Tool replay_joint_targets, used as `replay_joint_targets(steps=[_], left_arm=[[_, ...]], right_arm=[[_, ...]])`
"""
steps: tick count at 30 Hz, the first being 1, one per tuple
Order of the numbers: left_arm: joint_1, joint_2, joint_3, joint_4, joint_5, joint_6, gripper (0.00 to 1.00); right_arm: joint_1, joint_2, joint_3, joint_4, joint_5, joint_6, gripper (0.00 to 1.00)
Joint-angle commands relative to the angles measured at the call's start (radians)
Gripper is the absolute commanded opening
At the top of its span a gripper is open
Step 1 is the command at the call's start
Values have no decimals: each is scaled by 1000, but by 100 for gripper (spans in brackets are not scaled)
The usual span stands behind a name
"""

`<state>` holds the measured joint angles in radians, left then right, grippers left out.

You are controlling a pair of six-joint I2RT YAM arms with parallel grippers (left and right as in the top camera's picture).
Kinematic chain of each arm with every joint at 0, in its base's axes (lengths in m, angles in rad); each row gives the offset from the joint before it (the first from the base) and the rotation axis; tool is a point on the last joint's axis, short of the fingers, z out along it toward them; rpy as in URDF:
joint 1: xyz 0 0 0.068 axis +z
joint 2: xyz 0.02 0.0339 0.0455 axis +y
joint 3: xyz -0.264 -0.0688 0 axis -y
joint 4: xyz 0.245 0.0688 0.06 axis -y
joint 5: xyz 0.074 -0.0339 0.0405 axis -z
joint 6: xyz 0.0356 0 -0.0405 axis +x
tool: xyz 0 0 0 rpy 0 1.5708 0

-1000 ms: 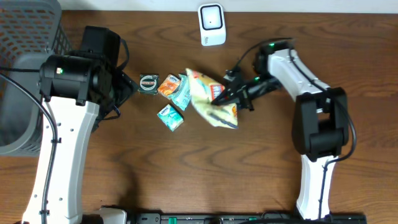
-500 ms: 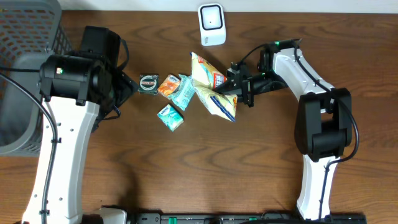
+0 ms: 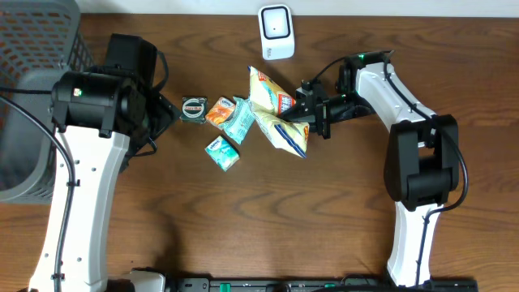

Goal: Scan the item barcode

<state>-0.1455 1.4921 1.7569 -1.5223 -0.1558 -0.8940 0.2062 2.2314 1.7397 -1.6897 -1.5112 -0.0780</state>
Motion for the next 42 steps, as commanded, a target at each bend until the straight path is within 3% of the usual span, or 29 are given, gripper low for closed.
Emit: replay_joint_targets(steps=[1,7,8,12,20,25,29,34,42], left_arm=[[5,2,-2,-6,-6,-6,98],[5,2,-2,-6,-6,-6,98],[5,2,-2,-6,-6,-6,98],[5,2,-2,-6,-6,-6,98],[5,2,-2,-6,-6,-6,98],[5,2,-2,-6,-6,-6,98],[5,2,-2,-6,-6,-6,98],[5,2,-2,-6,-6,-6,98],[5,2,-2,-6,-6,-6,98]], right_arm=[[2,-36,6,14,-50,-18,1],[16,-36,6,252,90,-113,1],[24,-36,6,308,154,-76,1],[60,-36,8,544,567,290,1],[87,-36,67,879,845,532,1],[87,-36,147,1033,884,630,1],[87,-36,209,1150,1064,703,1],[80,-14,235,1291,1141,736,1],[70,78,235,1494,1086,865,1]])
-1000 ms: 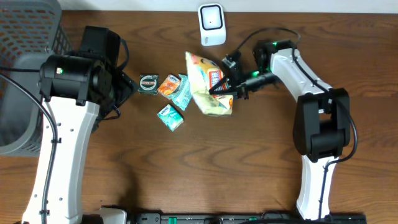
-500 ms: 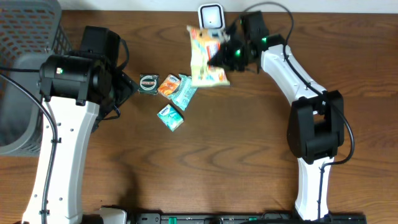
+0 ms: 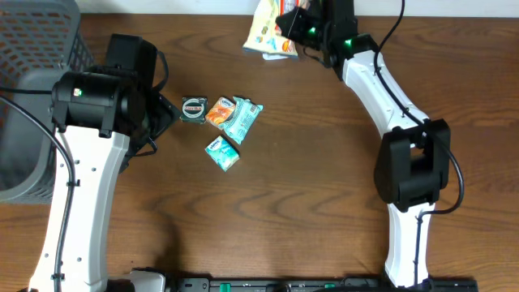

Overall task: Scan the item barcode
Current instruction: 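Carry the snack bag right and drop it at the table's right edge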

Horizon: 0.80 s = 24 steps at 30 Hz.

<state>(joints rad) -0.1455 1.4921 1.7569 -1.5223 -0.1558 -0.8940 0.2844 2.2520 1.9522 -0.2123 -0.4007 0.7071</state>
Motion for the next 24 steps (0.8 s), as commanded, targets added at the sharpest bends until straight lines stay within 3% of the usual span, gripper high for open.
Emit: replay_joint_targets(steps=[1,15,24], left_arm=[[5,2,-2,-6,-6,-6,98],[5,2,-2,-6,-6,-6,98],[5,2,-2,-6,-6,-6,98]], right_arm=[[-8,74,23,24,-48,87,1],[-58,116,86,-103,-104,-5,1],[-304,115,333,-645,-33,-284,1]])
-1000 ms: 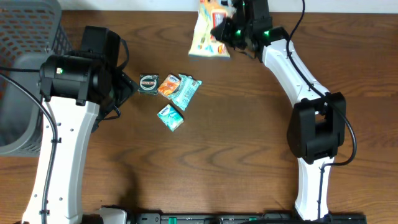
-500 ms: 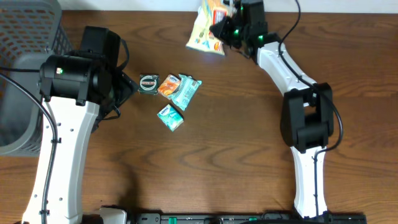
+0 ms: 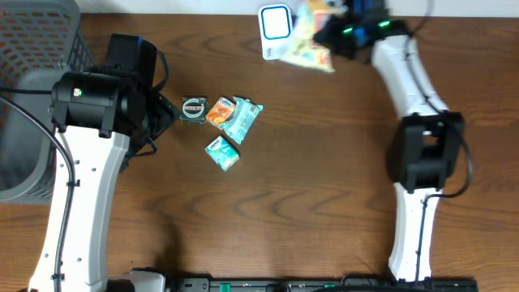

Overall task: Scan the item barcode
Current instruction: 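Carry the snack bag right and drop it at the table's right edge, then reach the right gripper to the green wipes packet and grasp it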

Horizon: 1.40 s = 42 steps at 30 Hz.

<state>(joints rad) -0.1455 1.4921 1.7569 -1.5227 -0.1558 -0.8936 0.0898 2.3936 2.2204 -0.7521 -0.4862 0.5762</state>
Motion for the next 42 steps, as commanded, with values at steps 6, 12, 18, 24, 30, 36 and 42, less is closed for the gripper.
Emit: replay_joint_targets(steps=[6,12,18,24,30,36,42], left_arm=[[5,2,-2,-6,-6,-6,98],[5,2,-2,-6,-6,-6,98],[5,2,-2,-6,-6,-6,98],[5,2,-2,-6,-6,-6,98],[5,2,-2,-6,-6,-6,98],[5,2,-2,-6,-6,-6,98],[5,2,-2,-6,-6,-6,98]], right_arm=[[-306,-26,74,-359,351,-241,1],[-485,-26,74,-399,315,-240,43],[-541,-26,74,-441,124,-241,74],[-498,-26,74,-483,-194,-357,72],[-372,-26,74,-592,-443,-539,70],[-130,-24,66,-657,-286,-578,72],[111,-24,56,-589,-49,-466,57]])
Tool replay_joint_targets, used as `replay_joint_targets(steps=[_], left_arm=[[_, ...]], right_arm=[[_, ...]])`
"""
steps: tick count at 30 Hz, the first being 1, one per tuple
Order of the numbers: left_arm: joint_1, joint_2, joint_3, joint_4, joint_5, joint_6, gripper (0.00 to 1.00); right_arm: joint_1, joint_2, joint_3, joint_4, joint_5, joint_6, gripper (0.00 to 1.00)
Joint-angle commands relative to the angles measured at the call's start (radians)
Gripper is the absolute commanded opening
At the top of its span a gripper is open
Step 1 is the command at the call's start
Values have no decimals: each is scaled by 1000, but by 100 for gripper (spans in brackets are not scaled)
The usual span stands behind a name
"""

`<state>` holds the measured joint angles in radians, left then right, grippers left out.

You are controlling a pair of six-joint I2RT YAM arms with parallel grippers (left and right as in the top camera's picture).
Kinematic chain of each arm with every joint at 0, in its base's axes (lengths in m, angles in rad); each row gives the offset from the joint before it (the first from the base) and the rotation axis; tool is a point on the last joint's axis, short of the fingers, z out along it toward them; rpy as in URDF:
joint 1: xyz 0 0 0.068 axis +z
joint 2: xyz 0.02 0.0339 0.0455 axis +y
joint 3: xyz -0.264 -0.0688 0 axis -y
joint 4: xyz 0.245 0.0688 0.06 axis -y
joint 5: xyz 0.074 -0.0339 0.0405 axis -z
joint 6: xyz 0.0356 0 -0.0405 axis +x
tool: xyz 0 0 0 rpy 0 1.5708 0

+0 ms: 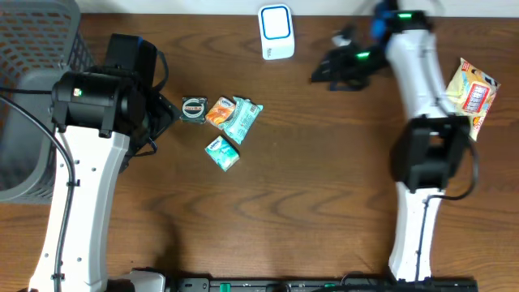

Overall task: Scan the item barcode
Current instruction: 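Reach the right gripper to the green wipes packet and grasp it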

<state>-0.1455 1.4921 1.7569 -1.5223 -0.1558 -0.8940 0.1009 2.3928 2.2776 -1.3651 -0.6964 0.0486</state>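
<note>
The yellow snack bag (469, 94) lies on the table at the far right, beyond my right arm, with nothing holding it. My right gripper (326, 66) hangs left of the arm, pointing toward the white barcode scanner (276, 32) at the back edge. Its fingers look spread and hold nothing. My left gripper (171, 111) is mostly hidden under its own arm, its tip just left of a small round tin (194, 108).
Beside the tin lies a cluster of small packets: an orange one (218, 112), a teal one (242, 118) and another teal one (221, 152). A grey mesh basket (32, 49) stands at the far left.
The right gripper held the snack bag beside the scanner; now the bag lies on the table at the far right and the gripper is empty, right of the scanner. The left arm is unchanged.
The right gripper first held the snack bag beside the packet cluster at mid-table. It then had the bag at the back edge over the scanner, then just right of the scanner. Now the bag rests at the far right, let go.
</note>
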Motion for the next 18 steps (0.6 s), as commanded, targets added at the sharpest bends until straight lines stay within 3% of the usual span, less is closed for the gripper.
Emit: replay_joint_targets(steps=[1,11,18], left_arm=[[5,2,-2,-6,-6,-6,98],[5,2,-2,-6,-6,-6,98],[5,2,-2,-6,-6,-6,98]], right_arm=[[144,-23,-1,46,208,106,54],[468,-18,-2,206,655,414,59],[606,-1,-3,299,827,472,62]])
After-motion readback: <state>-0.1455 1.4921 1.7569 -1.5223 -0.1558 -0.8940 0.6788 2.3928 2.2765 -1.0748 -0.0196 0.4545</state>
